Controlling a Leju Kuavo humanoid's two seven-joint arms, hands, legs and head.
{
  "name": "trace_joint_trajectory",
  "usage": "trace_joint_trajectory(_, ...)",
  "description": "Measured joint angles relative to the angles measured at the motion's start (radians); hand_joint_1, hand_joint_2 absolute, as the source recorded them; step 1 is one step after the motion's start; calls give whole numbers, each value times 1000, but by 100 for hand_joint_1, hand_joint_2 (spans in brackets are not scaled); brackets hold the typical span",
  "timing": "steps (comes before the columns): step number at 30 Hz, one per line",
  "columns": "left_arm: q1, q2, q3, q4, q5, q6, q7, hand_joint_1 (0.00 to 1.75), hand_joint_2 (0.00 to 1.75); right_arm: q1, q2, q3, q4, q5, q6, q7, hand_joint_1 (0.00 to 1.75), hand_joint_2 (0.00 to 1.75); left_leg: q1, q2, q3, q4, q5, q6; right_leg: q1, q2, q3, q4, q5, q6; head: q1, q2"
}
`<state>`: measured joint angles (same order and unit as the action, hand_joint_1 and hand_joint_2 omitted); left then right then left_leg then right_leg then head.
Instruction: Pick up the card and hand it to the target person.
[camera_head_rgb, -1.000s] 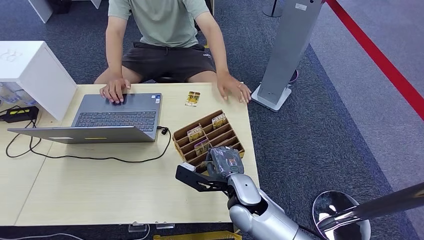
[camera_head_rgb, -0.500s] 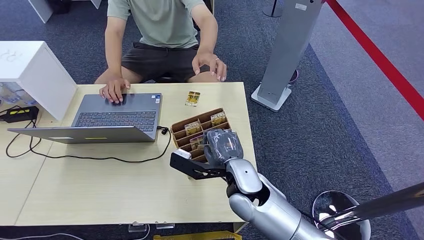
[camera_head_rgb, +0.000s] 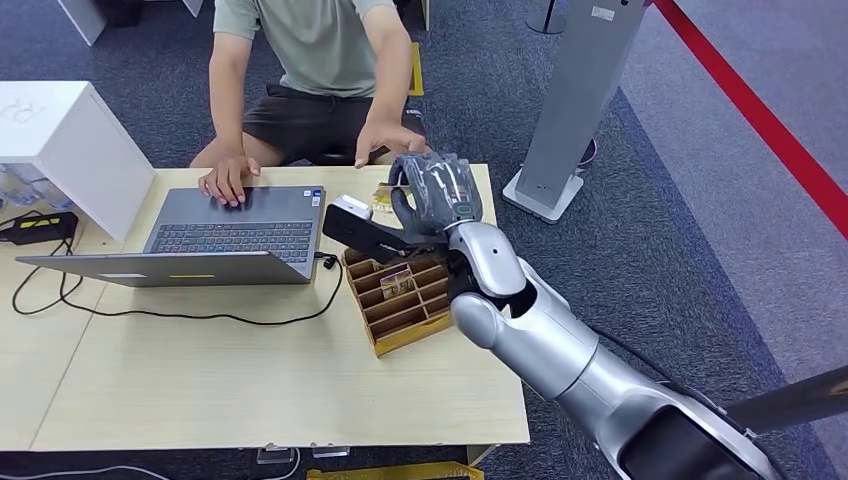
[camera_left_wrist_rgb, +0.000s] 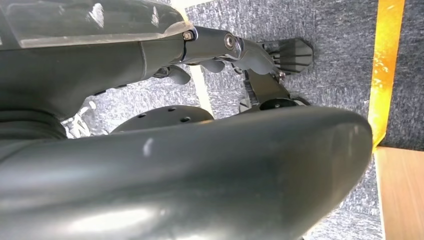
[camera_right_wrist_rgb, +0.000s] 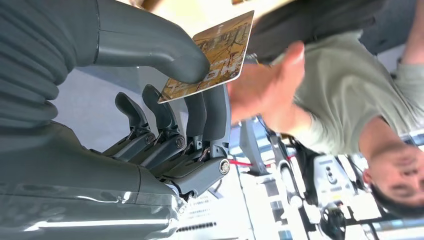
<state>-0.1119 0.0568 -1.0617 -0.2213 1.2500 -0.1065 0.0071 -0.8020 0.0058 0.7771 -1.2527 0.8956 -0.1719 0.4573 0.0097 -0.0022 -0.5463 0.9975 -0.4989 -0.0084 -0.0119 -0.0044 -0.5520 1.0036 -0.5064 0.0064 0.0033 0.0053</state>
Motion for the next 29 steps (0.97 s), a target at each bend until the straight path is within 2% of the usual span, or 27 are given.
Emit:
trace_joint_trajectory(7, -12, 0, -2, 0, -10, -1, 11, 0, 0, -98, 84, 14, 293, 4, -71, -65, 148, 175, 0, 0, 0, 0, 0, 0, 0, -1, 0, 0, 0, 0, -1, 0)
trace_joint_trajectory(13, -13, -2, -7, 0, -4, 1, 10, 0, 0, -140, 131, 22, 450, 8, -91, -80, 148, 175, 0, 0, 0, 0, 0, 0, 0, 0, 0, 0, 0, 0, 1, 0)
trace_joint_trajectory(17, -12, -2, -13, 0, -2, 2, 10, 0, 0, -156, 148, 23, 518, 8, -95, -86, 0, 175, 0, 0, 0, 0, 0, 0, 0, 0, 0, 0, 0, 0, 1, 0)
trace_joint_trajectory(29, -12, -2, -16, 0, 11, 2, -9, 0, 0, -169, 167, 23, 591, -2, -108, -105, 0, 175, 0, 0, 0, 0, 0, 0, 0, 0, -1, 0, 0, 0, 0, 0)
